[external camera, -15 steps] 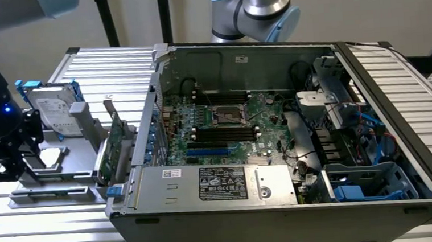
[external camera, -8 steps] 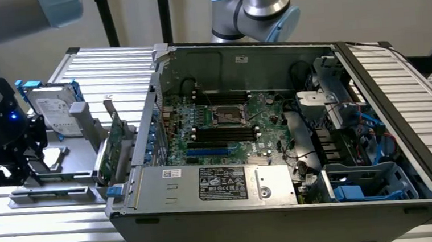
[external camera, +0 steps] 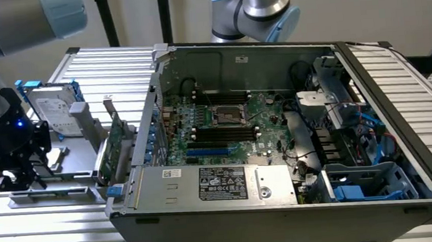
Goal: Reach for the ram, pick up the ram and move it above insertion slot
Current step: 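Pick up the ram and move it above insertion slot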
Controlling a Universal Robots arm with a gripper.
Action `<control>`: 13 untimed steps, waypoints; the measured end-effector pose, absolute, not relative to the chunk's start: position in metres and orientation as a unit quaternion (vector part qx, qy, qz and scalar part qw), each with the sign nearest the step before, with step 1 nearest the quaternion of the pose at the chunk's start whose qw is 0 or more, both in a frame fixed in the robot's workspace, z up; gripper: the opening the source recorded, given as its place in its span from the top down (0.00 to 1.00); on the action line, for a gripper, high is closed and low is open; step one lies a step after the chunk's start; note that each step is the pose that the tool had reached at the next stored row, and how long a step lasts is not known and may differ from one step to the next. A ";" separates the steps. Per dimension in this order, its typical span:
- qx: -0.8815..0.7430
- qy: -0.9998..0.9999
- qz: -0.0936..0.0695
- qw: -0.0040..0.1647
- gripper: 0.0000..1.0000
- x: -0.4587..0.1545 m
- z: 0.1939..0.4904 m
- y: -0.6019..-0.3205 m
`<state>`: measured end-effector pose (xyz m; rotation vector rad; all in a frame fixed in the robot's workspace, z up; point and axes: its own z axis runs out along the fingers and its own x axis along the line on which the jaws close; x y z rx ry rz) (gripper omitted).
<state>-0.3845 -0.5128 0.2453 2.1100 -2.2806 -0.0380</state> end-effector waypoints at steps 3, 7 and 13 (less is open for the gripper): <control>0.680 -0.733 -0.012 0.017 0.67 -0.384 0.240 -0.513; 0.684 -0.729 -0.012 0.017 0.67 -0.384 0.234 -0.513; 0.694 -0.719 -0.012 0.017 0.67 -0.385 0.228 -0.513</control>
